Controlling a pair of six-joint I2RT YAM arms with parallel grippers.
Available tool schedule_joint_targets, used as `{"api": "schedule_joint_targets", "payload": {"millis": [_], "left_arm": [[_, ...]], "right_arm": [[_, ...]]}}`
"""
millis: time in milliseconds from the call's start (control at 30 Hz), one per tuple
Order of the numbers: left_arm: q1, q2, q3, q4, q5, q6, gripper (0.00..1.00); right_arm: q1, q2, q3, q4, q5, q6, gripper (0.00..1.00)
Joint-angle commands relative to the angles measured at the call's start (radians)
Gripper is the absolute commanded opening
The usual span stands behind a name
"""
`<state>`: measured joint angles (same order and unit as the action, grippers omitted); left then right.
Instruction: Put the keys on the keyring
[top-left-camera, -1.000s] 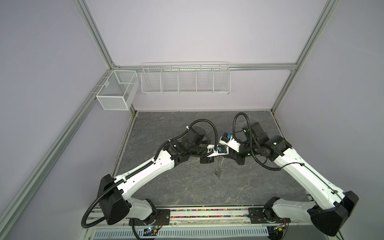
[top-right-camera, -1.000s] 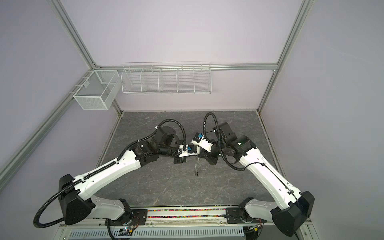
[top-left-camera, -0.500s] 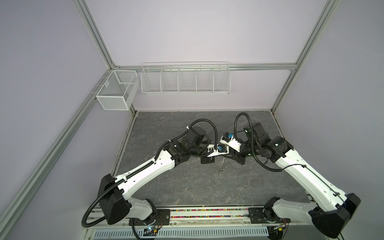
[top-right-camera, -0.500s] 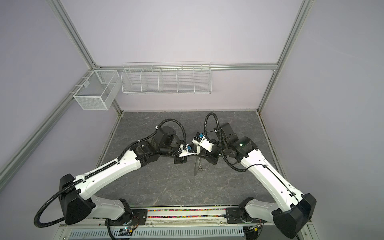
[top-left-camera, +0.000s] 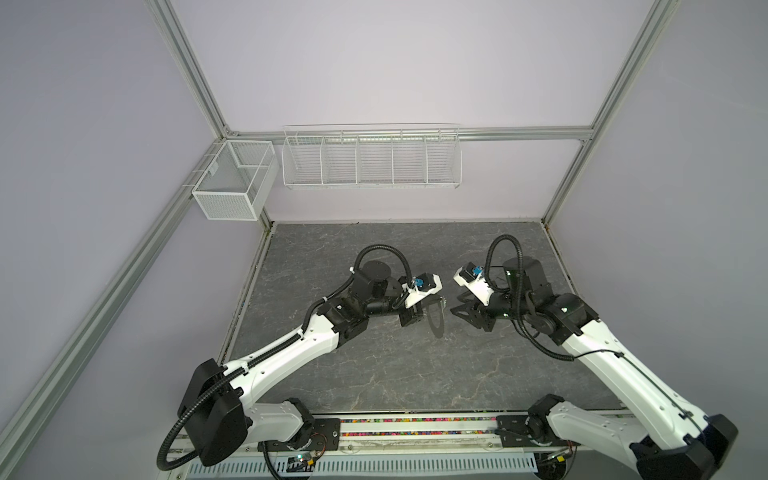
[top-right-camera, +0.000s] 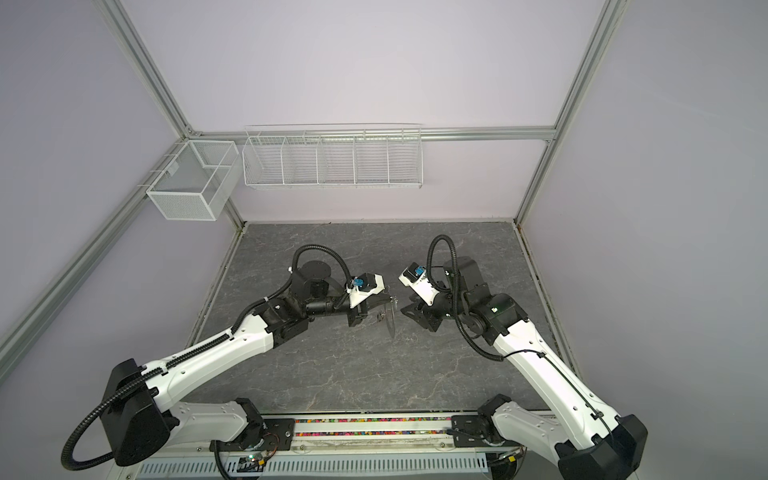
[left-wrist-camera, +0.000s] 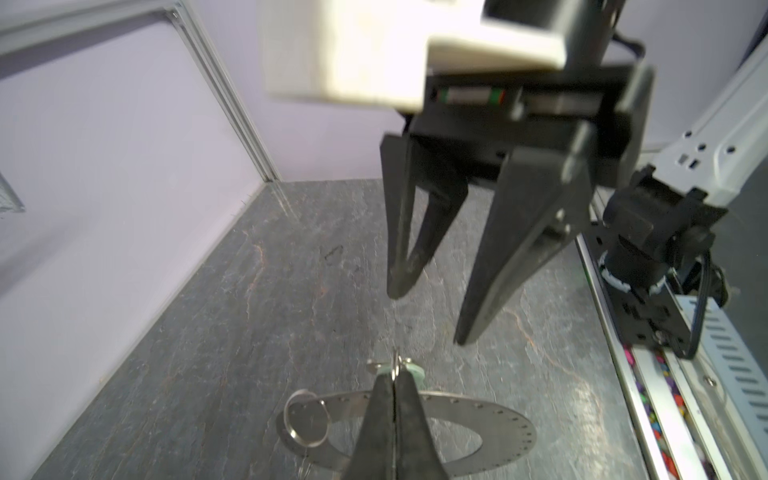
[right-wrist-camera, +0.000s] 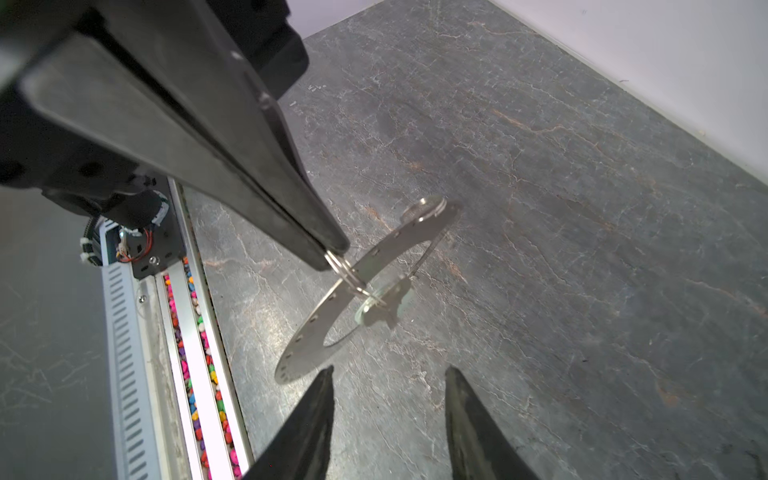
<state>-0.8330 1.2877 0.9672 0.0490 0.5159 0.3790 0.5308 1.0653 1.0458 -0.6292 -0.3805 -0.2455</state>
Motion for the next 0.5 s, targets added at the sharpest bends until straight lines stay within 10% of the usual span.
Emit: {"api": "schedule_joint_targets", "payload": {"millis": [0,467], "left_arm": [[0.008,-0.024,-0.025,0.193,-0.013,-0.108,0.0],[0.019,-0.012,-0.078,0.433,-0.076,-0.217,0.0]], "right_arm": [[-0.005,0.004,-0.007,0.096,0.016,0.055,0.47],[-0.003,0.024,0.03,0.237,0.012,0.061,0.46]]}}
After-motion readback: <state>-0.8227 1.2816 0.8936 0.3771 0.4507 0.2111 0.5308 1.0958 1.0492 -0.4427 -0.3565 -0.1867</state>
